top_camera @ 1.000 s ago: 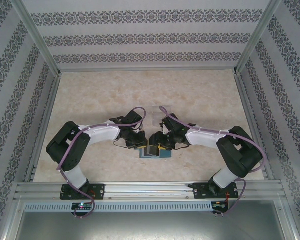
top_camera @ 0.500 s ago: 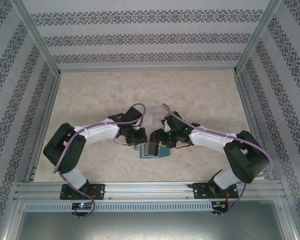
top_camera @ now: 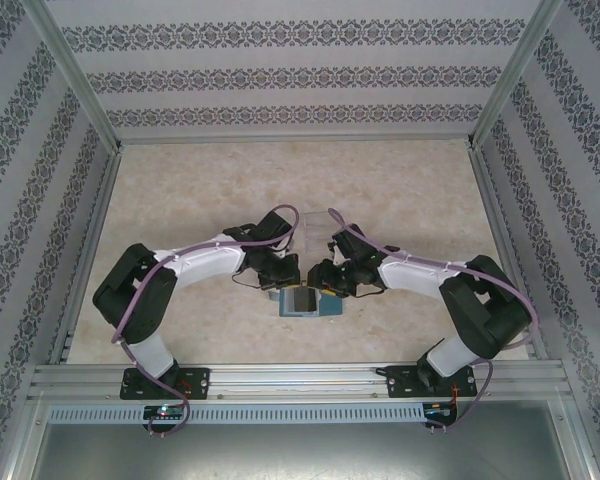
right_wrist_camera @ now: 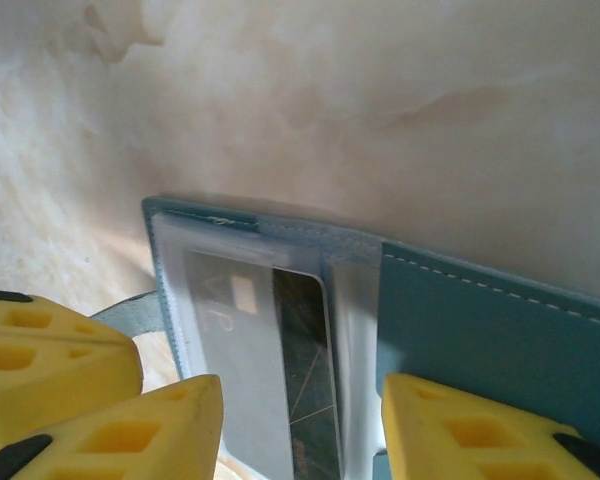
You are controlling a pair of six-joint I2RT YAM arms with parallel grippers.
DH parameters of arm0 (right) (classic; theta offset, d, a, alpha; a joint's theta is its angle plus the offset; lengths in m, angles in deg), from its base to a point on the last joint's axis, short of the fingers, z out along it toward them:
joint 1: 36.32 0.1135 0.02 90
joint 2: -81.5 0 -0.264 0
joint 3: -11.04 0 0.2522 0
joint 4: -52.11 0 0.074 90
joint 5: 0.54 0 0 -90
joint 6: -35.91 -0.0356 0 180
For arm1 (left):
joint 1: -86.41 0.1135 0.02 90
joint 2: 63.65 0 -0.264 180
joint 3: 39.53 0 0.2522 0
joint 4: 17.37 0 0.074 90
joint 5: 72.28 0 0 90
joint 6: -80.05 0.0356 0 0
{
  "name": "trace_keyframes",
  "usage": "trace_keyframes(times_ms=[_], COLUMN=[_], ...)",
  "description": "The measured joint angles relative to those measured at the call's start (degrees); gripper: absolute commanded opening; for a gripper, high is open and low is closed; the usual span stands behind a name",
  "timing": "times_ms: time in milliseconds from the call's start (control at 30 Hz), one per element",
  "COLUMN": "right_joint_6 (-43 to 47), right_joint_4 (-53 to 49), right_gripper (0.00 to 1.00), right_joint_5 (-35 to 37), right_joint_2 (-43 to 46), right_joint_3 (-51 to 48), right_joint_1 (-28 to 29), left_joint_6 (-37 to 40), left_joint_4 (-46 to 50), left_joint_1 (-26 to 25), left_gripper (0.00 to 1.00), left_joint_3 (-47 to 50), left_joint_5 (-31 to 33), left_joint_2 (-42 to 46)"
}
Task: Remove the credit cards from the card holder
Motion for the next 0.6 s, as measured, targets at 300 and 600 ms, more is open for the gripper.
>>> trace_keyframes(times_ms=[300, 600], right_joint_6=[0.2, 0.1], right_joint_4=[2.2, 6.4], right_gripper=[0.31, 0.23], right_joint_5=[-1.4, -4.2], right_joint_2=[-2.2, -3.7], right_joint_3=[-0.9, -2.0], right_joint_1=[0.0, -0.3], left_joint_6=[1.1, 1.3], left_joint_4=[0.6, 0.5], left_joint_1=[-0.2, -0.2], left_gripper=[0.01, 0.00], left_joint_3=[0.5, 0.5], left_joint_5=[0.3, 0.2], left_joint_2=[-3.3, -3.4])
